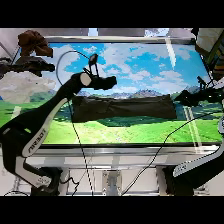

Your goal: Fold the shirts.

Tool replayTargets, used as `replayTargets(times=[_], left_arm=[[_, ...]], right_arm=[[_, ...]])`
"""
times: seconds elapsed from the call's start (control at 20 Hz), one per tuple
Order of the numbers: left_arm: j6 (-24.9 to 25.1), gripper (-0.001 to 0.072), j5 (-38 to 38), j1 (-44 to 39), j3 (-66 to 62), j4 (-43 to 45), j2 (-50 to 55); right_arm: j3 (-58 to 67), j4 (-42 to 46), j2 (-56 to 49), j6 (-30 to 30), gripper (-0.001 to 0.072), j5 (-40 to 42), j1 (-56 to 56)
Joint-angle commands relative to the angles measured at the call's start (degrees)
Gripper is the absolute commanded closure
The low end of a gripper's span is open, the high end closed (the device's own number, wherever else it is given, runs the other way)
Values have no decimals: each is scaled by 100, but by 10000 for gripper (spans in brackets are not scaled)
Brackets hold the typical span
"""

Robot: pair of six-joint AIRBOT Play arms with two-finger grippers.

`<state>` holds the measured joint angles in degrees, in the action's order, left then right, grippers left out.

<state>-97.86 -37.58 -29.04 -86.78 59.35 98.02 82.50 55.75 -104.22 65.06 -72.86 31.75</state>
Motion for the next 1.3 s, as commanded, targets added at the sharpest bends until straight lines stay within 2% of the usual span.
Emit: replayTargets(times=[0.0,0.3,0.65,1.05,1.1,1.15,1.2,1.25], left_arm=[[-120,704,-431,-361,-483,-39,804],[-284,704,-1036,-442,-1510,-33,1836],[-289,703,-1322,-450,-1541,138,1899],[-376,703,-1298,-459,-1541,131,2006],[-376,703,-1292,-457,-1541,129,2006],[-376,703,-1283,-457,-1541,127,2006],[-376,703,-1285,-457,-1541,111,2006],[-376,702,-1283,-457,-1541,107,2006]], right_arm=[[13,-522,-273,-282,235,-105,33],[11,-417,-442,-339,234,-273,42],[11,-990,-557,-295,235,-817,39],[11,-1403,-557,-197,247,-883,-199],[13,-1510,-557,-208,286,-892,-260],[13,-1600,-557,-205,356,-898,-308],[13,-1637,-557,-208,464,-916,-343],[13,-1635,-557,-205,643,-944,-350]])
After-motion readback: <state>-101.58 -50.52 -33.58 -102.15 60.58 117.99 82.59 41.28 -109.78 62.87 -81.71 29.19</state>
